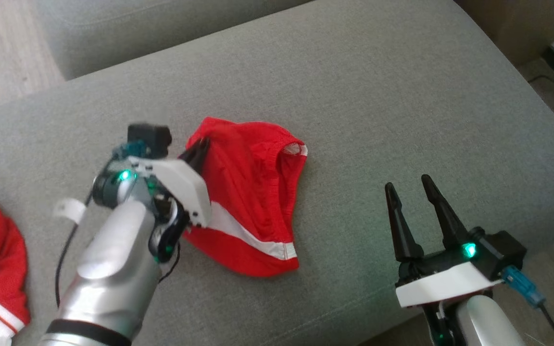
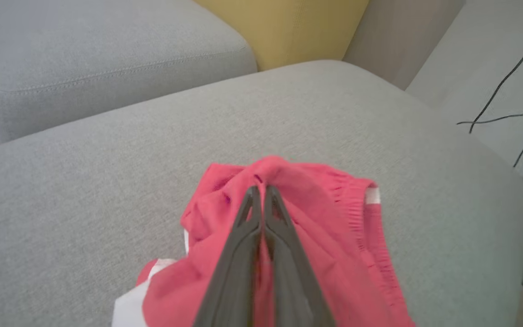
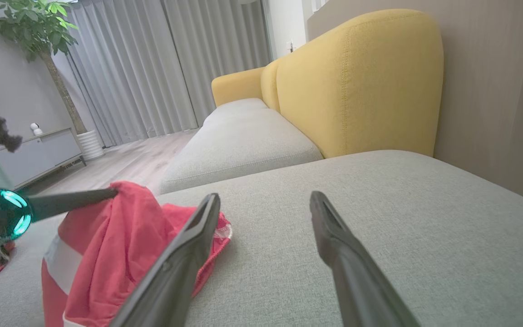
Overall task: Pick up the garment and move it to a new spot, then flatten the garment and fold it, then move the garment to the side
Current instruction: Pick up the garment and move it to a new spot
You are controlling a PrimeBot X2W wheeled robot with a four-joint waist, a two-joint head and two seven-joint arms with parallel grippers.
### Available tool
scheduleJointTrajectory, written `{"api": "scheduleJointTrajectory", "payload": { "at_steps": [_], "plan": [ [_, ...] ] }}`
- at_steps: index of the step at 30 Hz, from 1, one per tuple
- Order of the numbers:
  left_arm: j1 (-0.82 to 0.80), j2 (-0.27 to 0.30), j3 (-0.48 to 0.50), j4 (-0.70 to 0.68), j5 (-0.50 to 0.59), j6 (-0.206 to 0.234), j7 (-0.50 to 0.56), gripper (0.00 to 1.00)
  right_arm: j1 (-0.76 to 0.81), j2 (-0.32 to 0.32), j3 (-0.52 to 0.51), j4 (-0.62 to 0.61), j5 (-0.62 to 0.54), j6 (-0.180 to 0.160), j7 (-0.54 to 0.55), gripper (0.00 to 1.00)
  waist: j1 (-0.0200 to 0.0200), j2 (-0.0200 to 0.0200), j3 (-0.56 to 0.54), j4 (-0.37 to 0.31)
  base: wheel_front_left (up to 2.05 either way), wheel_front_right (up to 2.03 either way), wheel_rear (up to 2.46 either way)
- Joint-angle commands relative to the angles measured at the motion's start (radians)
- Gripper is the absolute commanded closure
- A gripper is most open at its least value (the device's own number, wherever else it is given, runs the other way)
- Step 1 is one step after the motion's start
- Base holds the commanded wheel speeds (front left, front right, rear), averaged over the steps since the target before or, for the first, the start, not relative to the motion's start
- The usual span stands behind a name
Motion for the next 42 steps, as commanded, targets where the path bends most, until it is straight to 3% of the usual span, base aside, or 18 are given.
{"api": "scheduleJointTrajectory", "payload": {
  "at_steps": [1,2,3,4,5,11,18,26,34,42],
  "plan": [
    [-0.056,0.017,0.019,-0.002,0.019,0.005,-0.034,1.0,-0.025,0.004,0.025,-0.038,0.008,0.008,-0.011,0.0,0.0,0.0,0.003,0.001,0.0,0.0,0.0],
    [-0.06,0.011,0.015,0.024,0.028,0.008,-0.06,0.72,-0.023,0.004,0.022,-0.038,0.008,0.008,-0.011,0.0,0.0,0.0,0.003,0.008,0.0,0.0,0.0],
    [-0.065,0.004,0.01,0.043,0.036,0.012,-0.089,0.51,-0.022,0.004,0.018,-0.038,0.006,0.008,-0.011,0.0,0.0,0.0,0.002,0.016,0.0,0.0,0.0],
    [-0.07,0.0,0.003,0.056,0.05,0.019,-0.123,0.11,-0.022,0.004,0.014,-0.038,0.003,0.008,-0.011,0.0,0.0,0.0,0.001,0.024,0.0,0.0,0.0],
    [-0.072,-0.004,-0.002,0.065,0.061,0.025,-0.156,0.0,-0.022,0.004,0.011,-0.038,-0.001,0.008,-0.011,0.0,0.0,0.0,-0.002,0.033,0.0,0.0,0.0],
    [0.0,-0.029,0.023,-0.008,0.078,0.099,-0.308,0.0,-0.013,0.004,-0.032,-0.054,-0.047,0.008,-0.011,0.0,0.0,0.0,-0.041,0.111,0.0,0.0,0.0],
    [0.215,-0.017,0.096,-0.283,0.122,0.158,-0.316,0.0,0.024,0.002,-0.069,-0.071,-0.098,0.008,-0.011,0.0,0.0,0.0,-0.089,0.205,0.0,0.0,0.0],
    [0.469,-0.008,0.203,-0.477,0.189,0.207,-0.316,0.0,0.061,-0.008,-0.117,-0.089,-0.146,0.008,-0.011,0.0,0.0,0.0,-0.107,0.293,0.0,0.0,0.0],
    [0.632,-0.025,0.329,-0.559,0.245,0.181,-0.316,0.0,0.101,-0.007,-0.173,-0.079,-0.188,0.008,-0.011,0.0,0.0,0.0,-0.123,0.355,0.0,0.0,0.0],
    [0.703,-0.057,0.397,-0.589,0.29,0.131,-0.316,0.0,0.137,0.001,-0.212,-0.042,-0.197,0.008,-0.011,0.0,0.0,0.0,-0.136,0.369,0.0,0.0,0.0]
  ]
}}
